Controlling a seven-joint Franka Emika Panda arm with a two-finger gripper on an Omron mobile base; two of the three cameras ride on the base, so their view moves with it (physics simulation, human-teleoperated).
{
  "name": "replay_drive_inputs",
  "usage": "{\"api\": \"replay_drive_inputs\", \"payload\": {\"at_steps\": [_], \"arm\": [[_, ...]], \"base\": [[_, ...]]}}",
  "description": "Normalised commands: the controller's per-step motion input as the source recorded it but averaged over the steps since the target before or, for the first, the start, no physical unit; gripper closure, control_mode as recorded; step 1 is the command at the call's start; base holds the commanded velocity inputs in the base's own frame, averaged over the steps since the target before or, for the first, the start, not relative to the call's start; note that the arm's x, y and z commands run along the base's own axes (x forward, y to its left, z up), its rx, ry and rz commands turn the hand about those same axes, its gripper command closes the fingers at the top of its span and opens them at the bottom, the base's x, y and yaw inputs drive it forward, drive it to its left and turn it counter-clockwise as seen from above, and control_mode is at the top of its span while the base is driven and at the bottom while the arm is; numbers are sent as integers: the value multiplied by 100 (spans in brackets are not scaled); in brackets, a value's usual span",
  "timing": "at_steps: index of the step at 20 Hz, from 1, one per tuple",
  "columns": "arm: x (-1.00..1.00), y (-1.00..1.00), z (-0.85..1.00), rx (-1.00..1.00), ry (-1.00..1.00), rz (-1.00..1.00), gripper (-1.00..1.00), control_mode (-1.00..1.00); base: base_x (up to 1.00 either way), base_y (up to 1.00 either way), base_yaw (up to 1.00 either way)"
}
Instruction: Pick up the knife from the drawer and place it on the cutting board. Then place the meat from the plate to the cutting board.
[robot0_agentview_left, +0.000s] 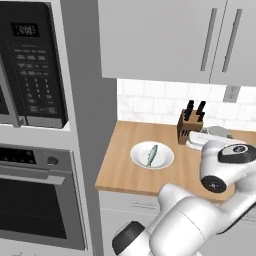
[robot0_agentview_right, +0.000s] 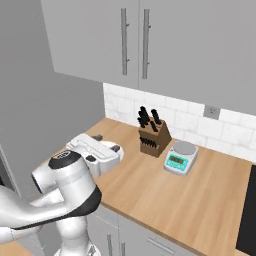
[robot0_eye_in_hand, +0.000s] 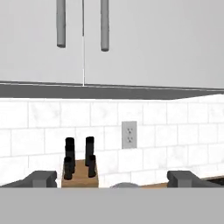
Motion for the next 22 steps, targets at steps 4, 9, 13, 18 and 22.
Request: {"api": "replay_drive_inputs", "payload": {"at_steps": [4, 9, 13, 18, 22], "arm": [[-4, 64, 89, 38, 16, 8, -100, -100], [1, 78, 100, 44, 41, 17, -100, -100], [7, 97, 100, 28, 4, 17, -100, -100], [-2, 93, 79, 5, -75, 23, -100, -100], [-10, 62, 61, 6, -91, 23, -100, -100]], "base": [[0, 0, 0], [0, 0, 0], [0, 0, 0], [0, 0, 0], [0, 0, 0]]}}
